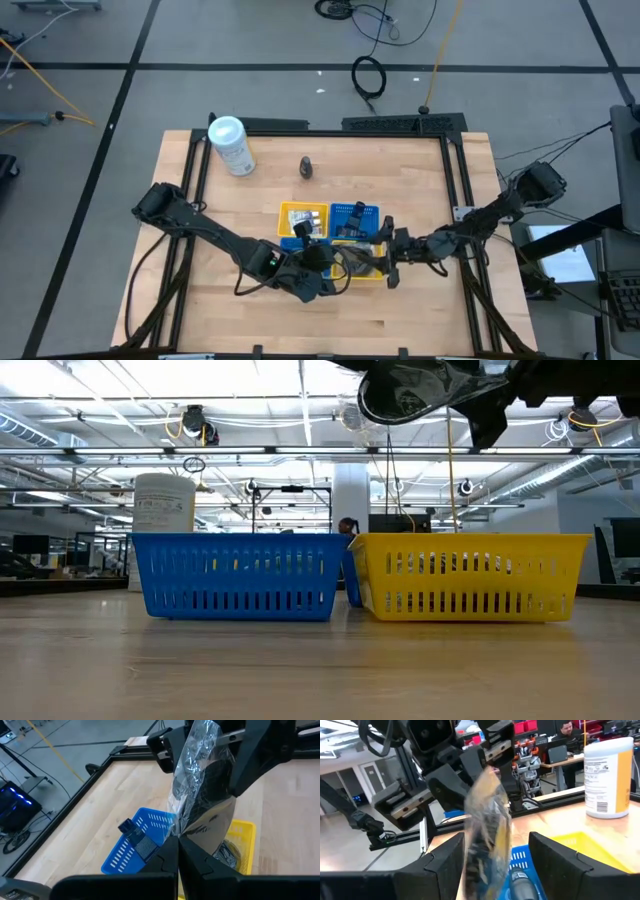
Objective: Pick & Place Travel size toiletries
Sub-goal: Put the black hairbrush into the right yellow bin
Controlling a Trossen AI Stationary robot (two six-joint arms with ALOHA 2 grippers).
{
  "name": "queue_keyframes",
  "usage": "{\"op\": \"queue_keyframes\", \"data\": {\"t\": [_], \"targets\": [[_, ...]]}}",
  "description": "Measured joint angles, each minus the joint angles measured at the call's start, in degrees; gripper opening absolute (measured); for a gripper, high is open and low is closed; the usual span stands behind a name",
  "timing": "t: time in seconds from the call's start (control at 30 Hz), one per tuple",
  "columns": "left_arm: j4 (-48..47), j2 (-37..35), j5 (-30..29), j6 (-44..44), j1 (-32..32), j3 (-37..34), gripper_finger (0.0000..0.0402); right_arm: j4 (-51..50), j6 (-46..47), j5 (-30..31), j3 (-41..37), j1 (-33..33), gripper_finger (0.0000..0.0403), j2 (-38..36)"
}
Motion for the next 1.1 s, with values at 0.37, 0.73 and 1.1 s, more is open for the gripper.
{"op": "queue_keyframes", "data": {"t": [0.37, 0.73, 1.1], "targets": [[0.0, 0.0, 0.0, 0.0, 0.0, 0.0, 0.0000, -4.6, 0.1, 0.6, 2.5, -0.3, 0.0212, 0.0], [0.0, 0.0, 0.0, -0.1, 0.0, 0.0, 0.0000, -7.0, 1.8, 1.9, 2.5, -1.4, 0.0191, 0.1], [0.0, 0.0, 0.0, -0.1, 0.1, 0.0, 0.0000, -6.9, 2.2, 1.7, 2.5, -1.4, 0.0121, 0.1]]}}
